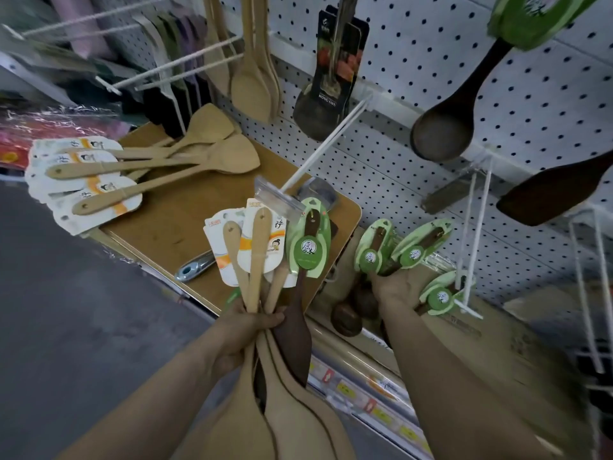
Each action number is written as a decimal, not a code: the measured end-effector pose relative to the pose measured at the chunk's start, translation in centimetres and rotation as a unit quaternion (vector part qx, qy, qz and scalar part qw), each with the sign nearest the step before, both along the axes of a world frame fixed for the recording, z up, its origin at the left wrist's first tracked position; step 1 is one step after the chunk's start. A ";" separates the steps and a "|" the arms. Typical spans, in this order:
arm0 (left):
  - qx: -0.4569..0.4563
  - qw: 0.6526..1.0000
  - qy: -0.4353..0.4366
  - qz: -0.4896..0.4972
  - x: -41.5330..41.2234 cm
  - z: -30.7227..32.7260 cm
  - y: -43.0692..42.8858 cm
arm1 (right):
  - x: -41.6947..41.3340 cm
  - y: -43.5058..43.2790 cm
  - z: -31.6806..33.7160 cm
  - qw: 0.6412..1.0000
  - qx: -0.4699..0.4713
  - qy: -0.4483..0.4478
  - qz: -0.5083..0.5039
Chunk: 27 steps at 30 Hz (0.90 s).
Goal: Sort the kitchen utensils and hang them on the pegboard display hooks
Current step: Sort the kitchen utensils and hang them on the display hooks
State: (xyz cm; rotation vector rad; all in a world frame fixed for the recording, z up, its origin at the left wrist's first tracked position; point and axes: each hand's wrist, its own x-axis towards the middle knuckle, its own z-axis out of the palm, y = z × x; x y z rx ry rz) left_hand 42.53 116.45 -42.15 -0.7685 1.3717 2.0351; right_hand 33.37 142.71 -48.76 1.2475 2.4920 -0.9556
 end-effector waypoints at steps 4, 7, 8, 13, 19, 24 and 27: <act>0.003 1.000 -0.021 0.016 0.1 0.2 0.3 | 2.9 -3.9 3.3 0.983 -0.153 0.069 0.075; -0.008 1.000 -0.026 0.009 0.2 0.7 0.9 | 6.6 -7.6 6.9 0.909 -0.380 0.027 0.167; -0.011 1.000 -0.026 0.003 0.3 1.0 1.2 | 7.6 -8.2 7.1 0.896 -0.393 0.014 0.207; -0.011 0.998 -0.055 -0.004 0.9 2.3 2.2 | 9.3 -8.1 7.7 0.902 -0.398 0.084 0.146; 0.030 0.996 -0.052 0.062 2.9 3.8 1.1 | 10.2 -5.4 9.3 0.937 -0.296 0.085 0.164; 0.052 0.984 -0.043 0.167 4.6 4.9 -3.3 | 10.0 -4.7 10.0 0.935 -0.040 -0.008 0.353; 0.058 0.977 -0.017 0.203 5.2 5.3 -6.1 | 9.2 -6.6 9.7 0.842 0.133 -0.062 0.519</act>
